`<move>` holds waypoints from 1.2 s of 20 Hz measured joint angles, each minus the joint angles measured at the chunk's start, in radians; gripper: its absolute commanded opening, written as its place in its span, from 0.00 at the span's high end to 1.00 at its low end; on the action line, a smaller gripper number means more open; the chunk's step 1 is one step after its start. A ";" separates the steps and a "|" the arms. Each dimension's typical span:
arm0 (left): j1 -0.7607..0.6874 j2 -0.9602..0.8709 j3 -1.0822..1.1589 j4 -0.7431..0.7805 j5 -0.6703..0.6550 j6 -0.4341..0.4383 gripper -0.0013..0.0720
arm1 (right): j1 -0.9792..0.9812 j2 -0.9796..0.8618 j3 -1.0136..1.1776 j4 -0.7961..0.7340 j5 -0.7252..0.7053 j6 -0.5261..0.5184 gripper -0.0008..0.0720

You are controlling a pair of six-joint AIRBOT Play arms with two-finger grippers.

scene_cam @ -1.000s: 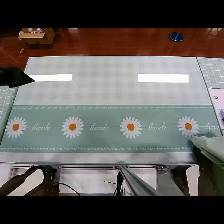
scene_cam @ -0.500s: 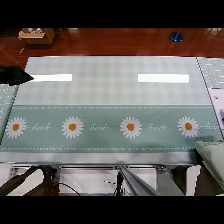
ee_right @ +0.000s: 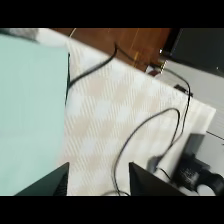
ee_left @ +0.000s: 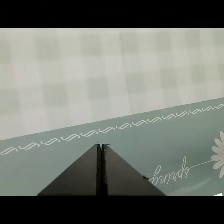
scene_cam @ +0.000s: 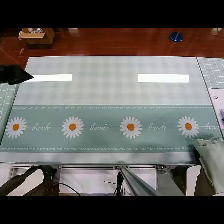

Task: Fold the shirts.

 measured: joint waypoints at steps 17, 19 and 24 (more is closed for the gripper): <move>-0.495 -0.105 0.000 0.201 0.206 -0.165 0.04 | 0.904 -0.250 0.502 1.132 -0.209 -0.146 0.23; -0.576 -0.111 0.000 0.338 0.201 -0.251 0.00 | 1.029 -0.264 0.509 1.042 -0.207 -0.123 0.18; -0.658 -0.120 0.000 0.477 0.191 -0.365 0.00 | 1.249 -0.277 0.513 0.788 -0.234 -0.011 0.18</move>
